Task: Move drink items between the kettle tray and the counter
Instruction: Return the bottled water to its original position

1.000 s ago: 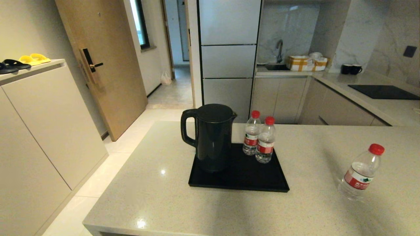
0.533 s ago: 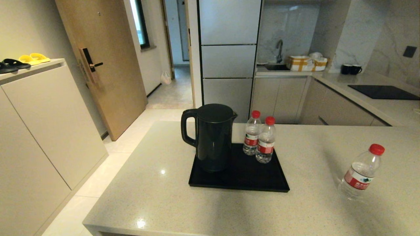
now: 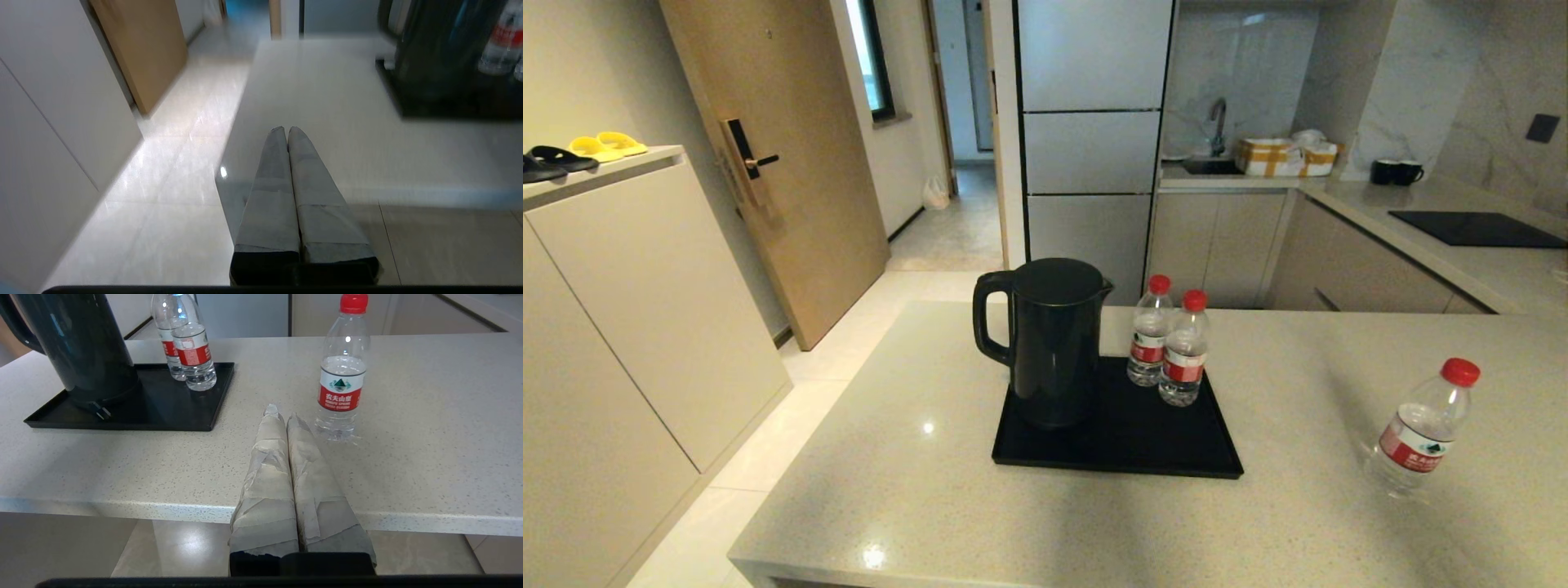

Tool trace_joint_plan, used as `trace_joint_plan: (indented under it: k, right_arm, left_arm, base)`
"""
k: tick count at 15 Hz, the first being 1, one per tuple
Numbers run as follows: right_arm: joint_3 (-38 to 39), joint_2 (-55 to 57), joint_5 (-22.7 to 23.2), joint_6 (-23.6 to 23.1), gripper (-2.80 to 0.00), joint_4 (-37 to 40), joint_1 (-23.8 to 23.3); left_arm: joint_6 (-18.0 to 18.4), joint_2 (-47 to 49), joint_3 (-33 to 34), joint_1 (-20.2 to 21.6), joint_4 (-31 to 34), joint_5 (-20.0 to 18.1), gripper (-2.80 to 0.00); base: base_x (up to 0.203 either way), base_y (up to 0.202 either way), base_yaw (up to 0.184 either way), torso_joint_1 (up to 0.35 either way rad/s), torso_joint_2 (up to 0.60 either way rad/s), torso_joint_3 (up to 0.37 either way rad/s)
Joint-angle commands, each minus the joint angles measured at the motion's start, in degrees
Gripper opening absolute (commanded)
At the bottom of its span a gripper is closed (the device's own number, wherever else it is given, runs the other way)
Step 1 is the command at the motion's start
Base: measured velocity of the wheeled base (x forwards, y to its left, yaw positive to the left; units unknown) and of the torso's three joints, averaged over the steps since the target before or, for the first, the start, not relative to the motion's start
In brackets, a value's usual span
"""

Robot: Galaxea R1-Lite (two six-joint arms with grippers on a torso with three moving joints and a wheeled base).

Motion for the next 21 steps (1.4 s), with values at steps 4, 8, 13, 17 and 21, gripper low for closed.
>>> trace_joint_plan:
  k: [4, 8, 13, 17, 21]
  right_arm:
    - [0.1, 0.0, 0.0, 0.0, -2.8, 0.0, 0.0]
    - [0.1, 0.0, 0.0, 0.0, -2.8, 0.0, 0.0]
    - [0.1, 0.0, 0.0, 0.0, -2.8, 0.0, 0.0]
    - [0.0, 0.0, 0.1, -0.6, -2.8, 0.1, 0.0]
    - [-0.5, 1.5, 0.3, -2.9, -2.8, 2.2, 0.0]
  left_arm:
    - [-0.4, -0.1, 0.7, 0.0, 2.5, -0.2, -2.8]
    - [-0.5, -0.1, 0.8, 0.0, 2.5, -0.1, -2.8]
    - [-0.4, -0.1, 0.7, 0.0, 2.5, -0.2, -2.8]
    - [-0.5, -0.1, 0.7, 0.0, 2.4, -0.2, -2.8]
    - [-0.5, -0.1, 0.8, 0.0, 2.5, -0.1, -2.8]
  base:
    - [0.0, 0.0, 0.0, 0.0, 0.0, 0.0]
    - [0.0, 0.0, 0.0, 0.0, 0.0, 0.0]
    - [0.0, 0.0, 0.0, 0.0, 0.0, 0.0]
    - [0.0, 0.0, 0.0, 0.0, 0.0, 0.0]
    - [0.0, 0.0, 0.0, 0.0, 0.0, 0.0]
